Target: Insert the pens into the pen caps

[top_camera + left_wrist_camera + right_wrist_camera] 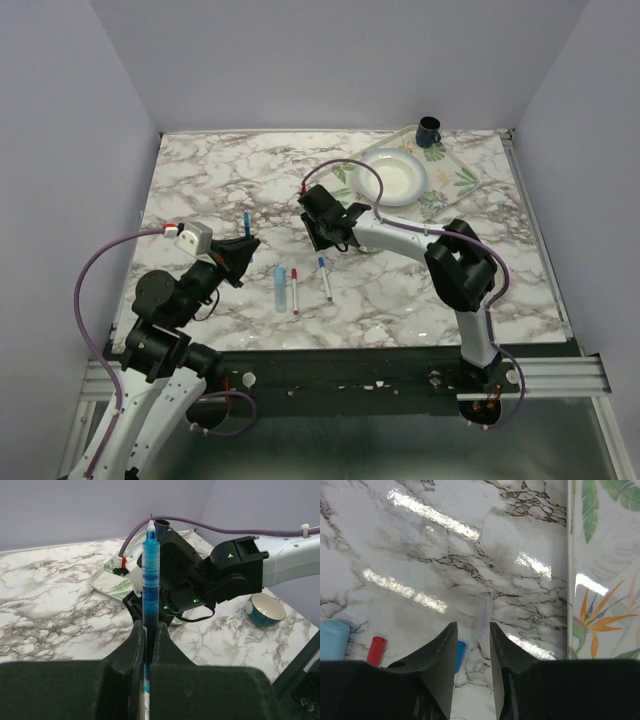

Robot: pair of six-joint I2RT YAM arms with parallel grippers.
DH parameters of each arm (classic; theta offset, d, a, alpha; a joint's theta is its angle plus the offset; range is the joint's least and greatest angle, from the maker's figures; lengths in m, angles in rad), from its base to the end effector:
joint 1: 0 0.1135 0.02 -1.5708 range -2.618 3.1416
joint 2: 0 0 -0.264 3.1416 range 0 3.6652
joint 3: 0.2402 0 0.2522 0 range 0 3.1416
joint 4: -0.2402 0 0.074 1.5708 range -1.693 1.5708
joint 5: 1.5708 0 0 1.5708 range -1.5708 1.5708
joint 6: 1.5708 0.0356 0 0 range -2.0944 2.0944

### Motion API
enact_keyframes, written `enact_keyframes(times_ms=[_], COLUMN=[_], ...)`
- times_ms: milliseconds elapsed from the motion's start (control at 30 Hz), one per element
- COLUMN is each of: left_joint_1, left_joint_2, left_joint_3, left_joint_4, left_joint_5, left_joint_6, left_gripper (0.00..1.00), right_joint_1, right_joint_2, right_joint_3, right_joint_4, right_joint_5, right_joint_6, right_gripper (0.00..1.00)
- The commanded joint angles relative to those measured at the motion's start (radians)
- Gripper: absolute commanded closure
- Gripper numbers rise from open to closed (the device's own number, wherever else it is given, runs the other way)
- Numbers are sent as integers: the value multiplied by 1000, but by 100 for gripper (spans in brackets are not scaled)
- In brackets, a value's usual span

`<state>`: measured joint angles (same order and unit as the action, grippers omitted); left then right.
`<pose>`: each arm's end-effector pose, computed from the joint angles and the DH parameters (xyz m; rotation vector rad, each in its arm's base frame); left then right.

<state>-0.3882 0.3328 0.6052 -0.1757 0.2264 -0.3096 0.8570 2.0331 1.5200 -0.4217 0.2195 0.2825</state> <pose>0.0881 -0.0447 0.3339 0.2480 1.4993 -0.7290 0.2973 0.3314 0.1943 -0.6174 2.4080 0.2106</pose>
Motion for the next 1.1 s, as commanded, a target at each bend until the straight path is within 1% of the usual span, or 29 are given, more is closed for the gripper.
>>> enact_keyframes(times_ms=[0, 300, 533, 633, 733, 767, 867, 933, 967, 1067], left_joint_1=[2, 2, 2, 2, 3, 2, 2, 2, 2, 3], left_joint_2=[3, 12, 12, 17, 29, 32, 37, 44, 52, 74], left_joint_3=[-8, -7, -8, -10, -10, -9, -8, -13, -10, -5], left_joint_4=[-10, -10, -8, -8, -8, -8, -7, -4, -5, -16], left_joint_5=[-16, -15, -16, -13, -6, -2, 10, 25, 46, 82], left_joint_6=[15, 12, 12, 12, 15, 15, 12, 4, -2, -19], left_gripper=[100, 100, 100, 100, 100, 100, 100, 100, 100, 100], right_joint_1=[-21, -35, -35, -35, -35, -38, -39, -39, -38, -39], right_joint_2=[56, 116, 142, 154, 150, 147, 127, 96, 85, 32], right_joint_3=[42, 63, 60, 71, 69, 71, 84, 85, 86, 85], right_joint_4=[-52, -60, -55, -68, -72, -77, -97, -100, -107, -121], right_joint_5=[-26, -43, -34, -31, -26, -17, 9, 18, 26, 40], right_joint_6=[-52, -68, -72, -78, -83, -85, -83, -85, -85, -83], right_gripper=[61, 61, 64, 68, 76, 82, 93, 95, 99, 99])
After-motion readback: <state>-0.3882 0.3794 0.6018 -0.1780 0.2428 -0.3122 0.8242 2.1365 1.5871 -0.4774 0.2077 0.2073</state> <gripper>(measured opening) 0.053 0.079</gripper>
